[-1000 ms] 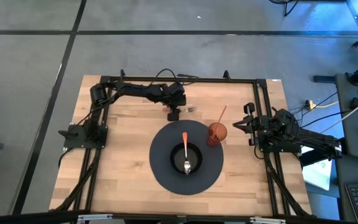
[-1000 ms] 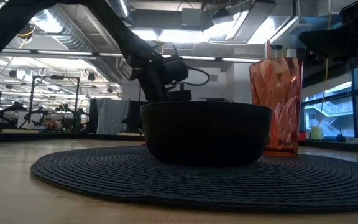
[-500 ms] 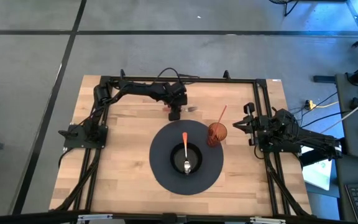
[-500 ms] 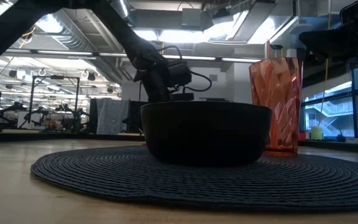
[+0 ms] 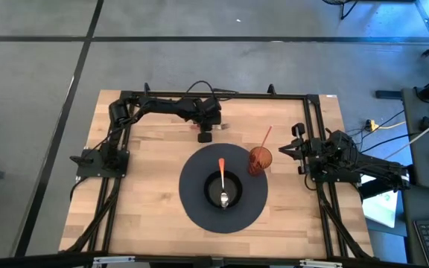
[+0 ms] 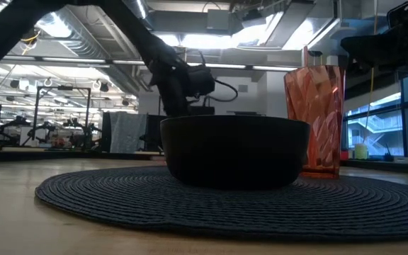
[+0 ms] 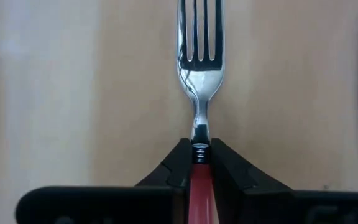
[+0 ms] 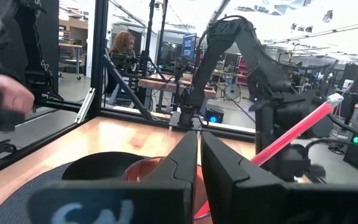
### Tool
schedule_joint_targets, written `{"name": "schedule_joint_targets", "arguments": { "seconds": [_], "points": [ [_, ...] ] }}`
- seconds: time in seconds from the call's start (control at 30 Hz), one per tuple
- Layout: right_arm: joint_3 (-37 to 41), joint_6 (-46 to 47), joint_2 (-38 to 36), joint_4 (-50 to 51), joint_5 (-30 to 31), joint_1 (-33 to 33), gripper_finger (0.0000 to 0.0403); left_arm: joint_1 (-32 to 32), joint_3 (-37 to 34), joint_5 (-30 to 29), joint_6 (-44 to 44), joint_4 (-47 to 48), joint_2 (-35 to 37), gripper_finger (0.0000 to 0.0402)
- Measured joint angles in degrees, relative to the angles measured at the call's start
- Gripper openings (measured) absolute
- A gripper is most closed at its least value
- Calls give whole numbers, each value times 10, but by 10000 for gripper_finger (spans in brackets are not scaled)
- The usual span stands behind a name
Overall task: Pick & Place Utensil
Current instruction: Put the red fork into the black bowl on the blue mat
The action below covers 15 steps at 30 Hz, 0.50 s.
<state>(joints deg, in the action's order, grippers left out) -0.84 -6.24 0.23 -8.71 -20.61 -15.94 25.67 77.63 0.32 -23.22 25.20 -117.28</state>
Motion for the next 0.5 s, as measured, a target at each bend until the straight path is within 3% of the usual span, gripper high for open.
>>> {"name": "schedule_joint_targets", "arguments": {
  "seconds": [0.13,0.3,0.5],
  "points": [
    [0,0,0,0,0,0,23,-19,2,-69,1,29,57,30],
    [0,0,0,0,-2,0,23,-49,1,-100,34,86,124,30],
    [0,16,0,0,-6,0,23,-145,4,-162,88,148,200,30]
  ]
}}
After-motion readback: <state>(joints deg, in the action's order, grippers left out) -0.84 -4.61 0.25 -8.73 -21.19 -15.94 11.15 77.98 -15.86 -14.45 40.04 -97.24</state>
